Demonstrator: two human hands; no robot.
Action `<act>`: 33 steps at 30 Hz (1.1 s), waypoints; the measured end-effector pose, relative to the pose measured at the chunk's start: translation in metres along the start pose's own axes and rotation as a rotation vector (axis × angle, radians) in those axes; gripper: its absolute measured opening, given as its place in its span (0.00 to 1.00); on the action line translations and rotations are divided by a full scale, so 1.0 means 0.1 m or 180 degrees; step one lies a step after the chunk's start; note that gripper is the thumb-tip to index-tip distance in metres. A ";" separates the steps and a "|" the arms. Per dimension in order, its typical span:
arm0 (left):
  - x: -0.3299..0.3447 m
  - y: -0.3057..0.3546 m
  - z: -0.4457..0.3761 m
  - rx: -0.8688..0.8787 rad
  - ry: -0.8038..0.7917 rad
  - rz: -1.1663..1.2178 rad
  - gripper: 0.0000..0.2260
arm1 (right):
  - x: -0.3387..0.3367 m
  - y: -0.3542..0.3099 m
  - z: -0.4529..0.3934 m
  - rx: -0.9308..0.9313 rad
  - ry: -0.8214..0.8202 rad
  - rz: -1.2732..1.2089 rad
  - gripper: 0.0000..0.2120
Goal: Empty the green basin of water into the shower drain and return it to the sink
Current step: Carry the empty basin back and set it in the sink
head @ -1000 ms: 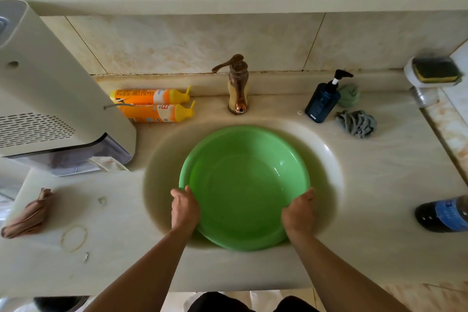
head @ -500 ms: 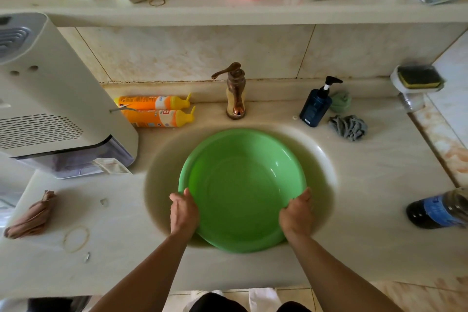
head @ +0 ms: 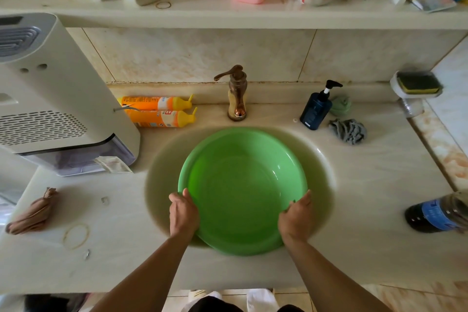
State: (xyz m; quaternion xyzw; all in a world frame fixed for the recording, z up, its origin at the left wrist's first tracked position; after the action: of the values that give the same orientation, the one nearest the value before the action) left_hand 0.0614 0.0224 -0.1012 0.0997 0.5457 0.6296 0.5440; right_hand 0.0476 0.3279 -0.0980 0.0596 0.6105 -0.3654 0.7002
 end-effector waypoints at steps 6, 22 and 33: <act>0.02 -0.01 -0.04 -0.0070 -0.0008 0.0068 0.17 | 0.05 -0.02 -0.06 -0.0034 -0.0076 0.0082 0.34; 0.02 0.03 -0.10 -0.0084 0.0057 0.0020 0.18 | 0.04 -0.14 -0.12 -0.0093 0.0007 0.0047 0.33; 0.02 0.03 -0.15 -0.0085 -0.0035 0.0069 0.17 | -0.01 -0.26 -0.16 -0.0257 0.0078 0.0116 0.32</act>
State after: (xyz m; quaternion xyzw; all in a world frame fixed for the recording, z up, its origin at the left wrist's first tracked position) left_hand 0.0483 0.0163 -0.1060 0.1018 0.5332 0.6421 0.5414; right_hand 0.0189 0.3177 -0.0917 0.0469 0.6321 -0.3269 0.7010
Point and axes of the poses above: each hand's wrist, its own z-axis away from the middle knuckle, its own x-axis out of the palm, y = z × x, the point moved 6 cm from there along -z, towards the middle knuckle, and after that the axes turned 10 degrees about z, right-handed, at the moved point
